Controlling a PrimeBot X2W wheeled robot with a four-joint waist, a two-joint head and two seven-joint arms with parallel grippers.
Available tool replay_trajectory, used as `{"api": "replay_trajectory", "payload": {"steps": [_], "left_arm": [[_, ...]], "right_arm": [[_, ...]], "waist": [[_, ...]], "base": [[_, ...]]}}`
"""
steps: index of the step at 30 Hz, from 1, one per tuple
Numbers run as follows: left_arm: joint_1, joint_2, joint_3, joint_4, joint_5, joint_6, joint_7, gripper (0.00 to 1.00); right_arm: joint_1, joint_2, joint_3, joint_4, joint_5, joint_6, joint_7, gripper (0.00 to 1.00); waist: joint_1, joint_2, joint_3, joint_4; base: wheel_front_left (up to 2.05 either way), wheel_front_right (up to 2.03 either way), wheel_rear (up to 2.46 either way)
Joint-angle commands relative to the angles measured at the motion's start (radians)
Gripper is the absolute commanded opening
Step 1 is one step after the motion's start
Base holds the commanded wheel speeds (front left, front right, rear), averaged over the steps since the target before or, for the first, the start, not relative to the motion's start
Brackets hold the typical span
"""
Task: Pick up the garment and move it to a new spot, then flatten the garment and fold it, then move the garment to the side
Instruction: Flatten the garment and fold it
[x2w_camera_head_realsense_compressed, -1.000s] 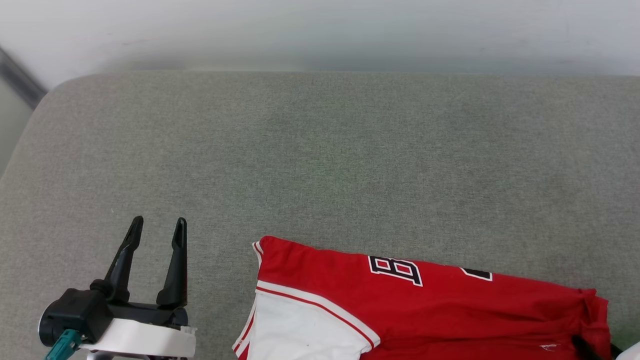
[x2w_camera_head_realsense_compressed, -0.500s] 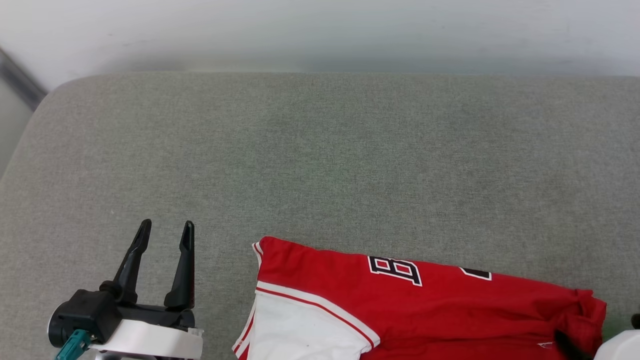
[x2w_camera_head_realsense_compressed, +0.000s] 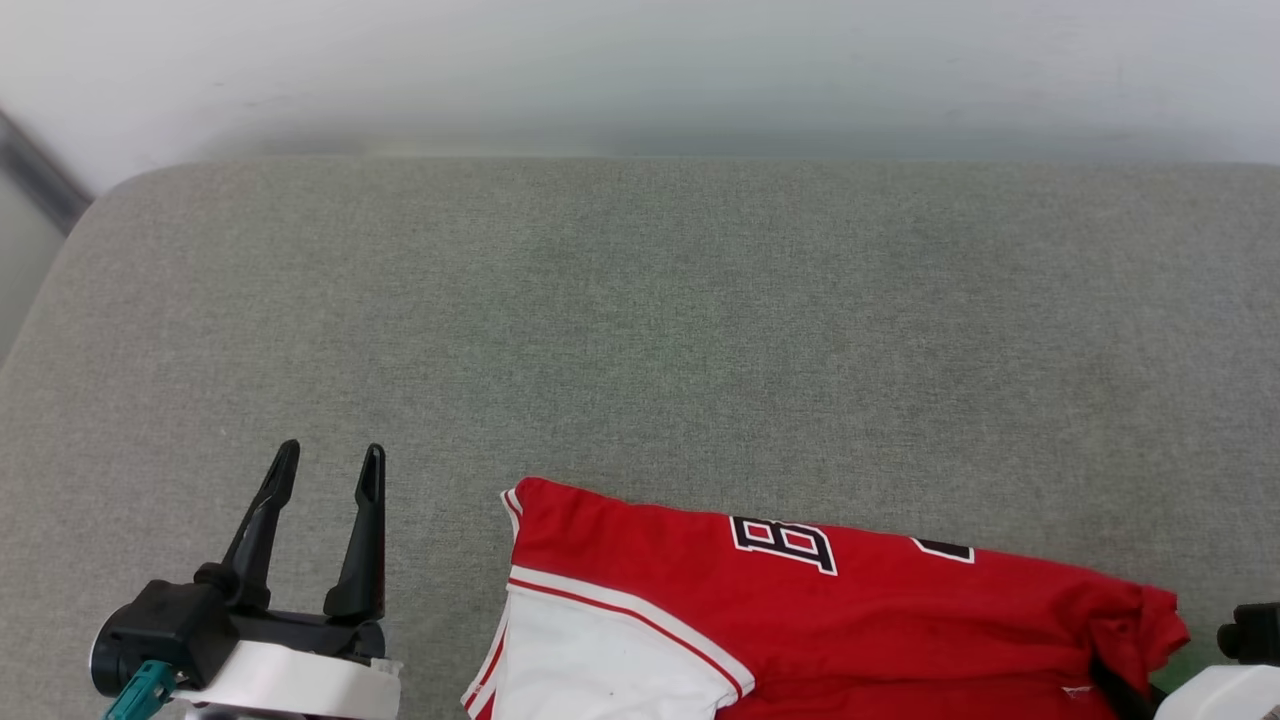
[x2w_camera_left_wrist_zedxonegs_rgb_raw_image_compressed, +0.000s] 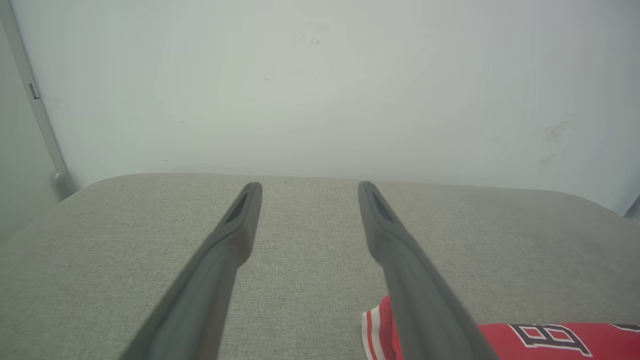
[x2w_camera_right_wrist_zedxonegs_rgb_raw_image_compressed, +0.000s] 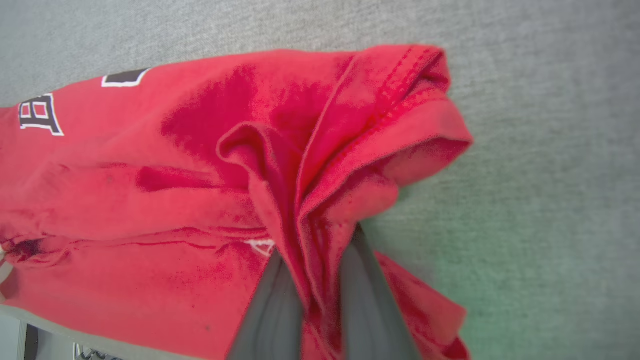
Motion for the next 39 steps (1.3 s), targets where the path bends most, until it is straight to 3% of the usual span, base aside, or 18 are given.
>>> {"api": "replay_trajectory", "payload": {"steps": [1,10,15,26,33,39], "left_arm": [[0.01,0.002,0.003,-0.003,0.0,-0.002,-0.007,1.0],[0.009,-0.001,-0.002,0.0,0.0,-0.002,-0.006,1.0],[0.016,-0.006,0.001,0.006,-0.002,-0.002,-0.006,1.0],[0.032,-0.03,0.0,0.012,-0.006,-0.002,-0.006,1.0],[0.039,-0.039,-0.004,0.016,-0.01,-0.002,-0.006,1.0],[0.039,-0.04,-0.007,0.018,-0.012,-0.002,-0.006,1.0]], "right_arm": [[-0.008,-0.012,-0.014,0.021,-0.016,-0.003,-0.012,0.0],[-0.038,-0.031,-0.179,0.078,-0.121,-0.003,-0.061,0.0],[-0.031,-0.039,-0.223,0.047,-0.154,-0.003,-0.042,0.0],[0.055,-0.013,-0.13,-0.202,-0.13,-0.002,0.093,0.0],[0.077,0.071,-0.025,-0.386,-0.131,-0.002,0.229,0.0],[0.033,0.17,0.088,-0.451,-0.116,-0.002,0.31,0.0]], "waist": [[0.0,-0.0001,-0.002,-0.003],[0.0,-0.0001,-0.007,-0.014],[0.0,-0.0001,-0.023,-0.023],[0.0,-0.0001,-0.073,-0.032],[0.0,-0.0001,-0.088,-0.017],[0.0,-0.0001,-0.092,0.003]], "base": [[0.0,0.0,0.0],[0.0,0.0,0.0],[0.0,0.0,0.0],[0.0,0.0,0.0],[0.0,0.0,0.0],[0.0,0.0,0.0]]}}
